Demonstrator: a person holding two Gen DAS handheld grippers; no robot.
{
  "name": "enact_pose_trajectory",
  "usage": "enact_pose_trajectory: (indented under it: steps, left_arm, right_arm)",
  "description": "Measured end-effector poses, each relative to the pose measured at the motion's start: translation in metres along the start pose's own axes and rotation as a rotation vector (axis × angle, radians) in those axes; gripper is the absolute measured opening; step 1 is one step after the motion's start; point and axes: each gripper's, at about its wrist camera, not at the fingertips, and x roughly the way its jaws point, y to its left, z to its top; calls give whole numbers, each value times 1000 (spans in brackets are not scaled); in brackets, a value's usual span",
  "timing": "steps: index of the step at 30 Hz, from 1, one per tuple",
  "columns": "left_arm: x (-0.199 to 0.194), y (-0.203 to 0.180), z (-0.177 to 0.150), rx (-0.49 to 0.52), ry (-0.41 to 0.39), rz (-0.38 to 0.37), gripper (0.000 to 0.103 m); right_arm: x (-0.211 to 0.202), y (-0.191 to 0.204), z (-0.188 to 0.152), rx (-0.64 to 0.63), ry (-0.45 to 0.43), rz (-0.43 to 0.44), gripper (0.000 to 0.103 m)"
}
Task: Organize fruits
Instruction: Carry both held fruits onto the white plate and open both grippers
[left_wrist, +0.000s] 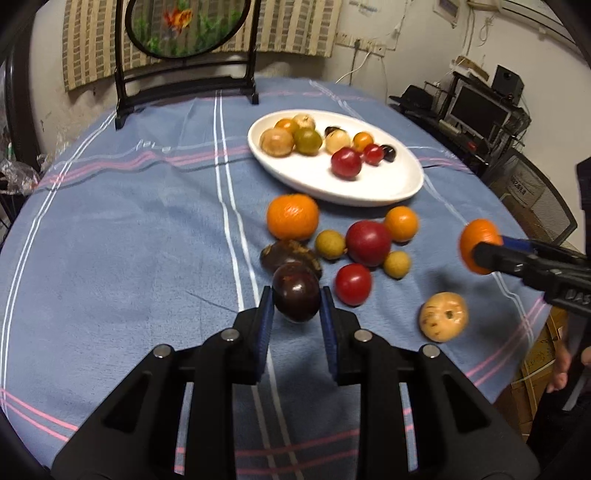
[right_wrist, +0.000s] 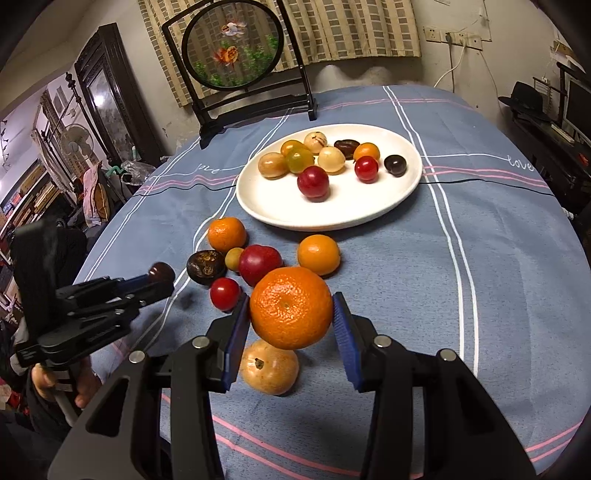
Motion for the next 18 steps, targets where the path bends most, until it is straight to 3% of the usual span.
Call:
enact_pose_trajectory:
  steps: [12,18]
  left_arm:
    - [2,-8,14,16,9,-26,25]
    - [7,-5,55,35,-8,-40,25]
  right_arm:
    - [1,-8,3,10,-2,-6,45]
    - [13,-14,23,-6,3,-19,45]
